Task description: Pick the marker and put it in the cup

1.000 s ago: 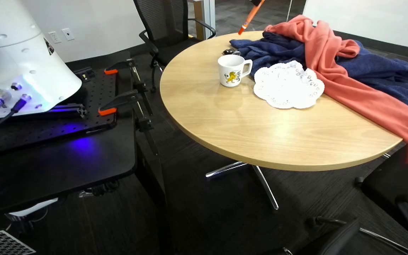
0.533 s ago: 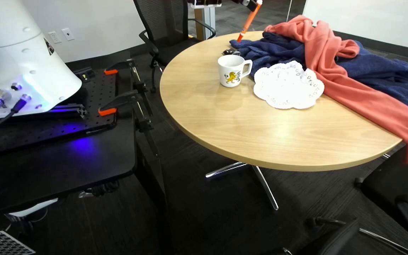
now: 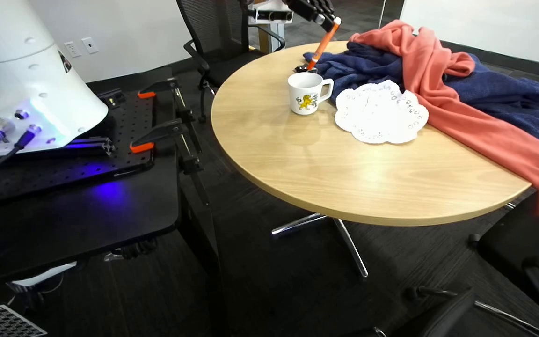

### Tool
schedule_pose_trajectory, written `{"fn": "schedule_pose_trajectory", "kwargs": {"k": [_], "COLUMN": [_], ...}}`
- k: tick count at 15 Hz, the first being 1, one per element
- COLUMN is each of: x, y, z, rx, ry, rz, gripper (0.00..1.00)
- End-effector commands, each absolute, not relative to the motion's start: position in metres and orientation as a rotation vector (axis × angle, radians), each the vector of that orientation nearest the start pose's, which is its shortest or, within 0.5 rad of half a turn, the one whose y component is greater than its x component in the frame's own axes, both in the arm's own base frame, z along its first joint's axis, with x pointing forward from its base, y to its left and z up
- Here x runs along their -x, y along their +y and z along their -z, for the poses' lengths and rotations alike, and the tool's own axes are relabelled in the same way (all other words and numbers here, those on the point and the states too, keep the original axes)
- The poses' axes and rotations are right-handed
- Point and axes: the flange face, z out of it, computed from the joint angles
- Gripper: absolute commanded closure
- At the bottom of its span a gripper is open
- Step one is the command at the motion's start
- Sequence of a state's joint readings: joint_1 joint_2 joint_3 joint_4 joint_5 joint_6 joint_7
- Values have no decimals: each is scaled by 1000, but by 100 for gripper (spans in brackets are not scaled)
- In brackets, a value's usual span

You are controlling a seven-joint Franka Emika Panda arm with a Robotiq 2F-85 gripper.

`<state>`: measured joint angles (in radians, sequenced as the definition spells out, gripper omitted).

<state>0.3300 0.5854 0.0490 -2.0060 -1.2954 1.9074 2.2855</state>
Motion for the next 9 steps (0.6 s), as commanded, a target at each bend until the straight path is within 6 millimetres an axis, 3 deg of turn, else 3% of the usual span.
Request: {"fn": "schedule_pose_trajectory", "kwargs": {"k": [1,9], "x": [-553,-549], "y": [142,148], "z": [-141,-108], "rx": [-1911,-1937], "ry": [-1055,-1039], "rz": [-977,-906], "gripper": [95,95]}}
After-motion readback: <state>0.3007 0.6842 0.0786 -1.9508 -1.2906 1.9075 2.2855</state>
